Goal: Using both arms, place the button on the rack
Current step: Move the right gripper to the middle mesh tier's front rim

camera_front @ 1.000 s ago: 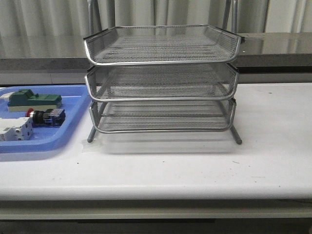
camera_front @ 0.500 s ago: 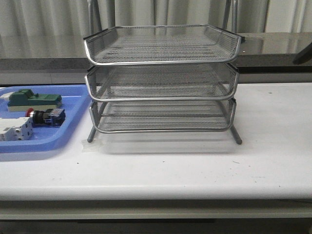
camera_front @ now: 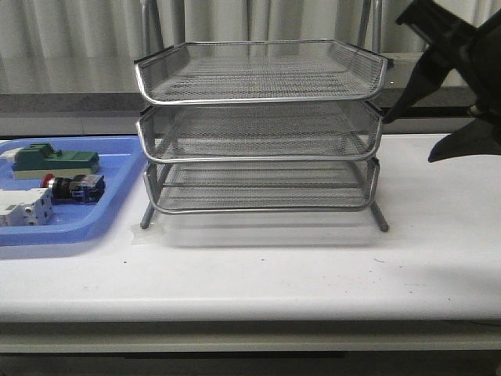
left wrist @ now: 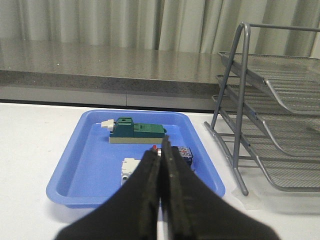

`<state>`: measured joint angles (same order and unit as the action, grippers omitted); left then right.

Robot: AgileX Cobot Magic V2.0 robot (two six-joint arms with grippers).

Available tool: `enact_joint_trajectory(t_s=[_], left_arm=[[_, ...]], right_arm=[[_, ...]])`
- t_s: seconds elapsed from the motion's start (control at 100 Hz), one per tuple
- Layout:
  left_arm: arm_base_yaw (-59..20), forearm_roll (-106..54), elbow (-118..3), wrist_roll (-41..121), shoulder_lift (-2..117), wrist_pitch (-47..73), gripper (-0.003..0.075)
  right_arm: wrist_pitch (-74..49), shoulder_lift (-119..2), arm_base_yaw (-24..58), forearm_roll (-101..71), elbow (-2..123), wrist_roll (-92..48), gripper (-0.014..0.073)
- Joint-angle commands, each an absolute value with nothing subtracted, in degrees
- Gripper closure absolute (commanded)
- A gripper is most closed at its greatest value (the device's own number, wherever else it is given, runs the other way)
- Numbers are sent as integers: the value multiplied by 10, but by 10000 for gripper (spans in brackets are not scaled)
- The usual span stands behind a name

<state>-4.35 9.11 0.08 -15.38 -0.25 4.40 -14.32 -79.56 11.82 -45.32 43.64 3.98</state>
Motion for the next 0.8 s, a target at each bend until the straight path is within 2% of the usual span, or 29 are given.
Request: enact_joint_trajectory(t_s=[0.0, 0.7, 0.79], left_arm=[[-43, 87, 26, -152, -20, -6, 740], [-43, 87, 26, -152, -20, -6, 740], [-43, 87, 26, -152, -20, -6, 740]], right_arm=[[-128, -811, 119, -463, 475, 28, 162], [-166, -939, 119, -499, 589, -13, 162], [-169, -945, 119, -513, 589, -22, 198]])
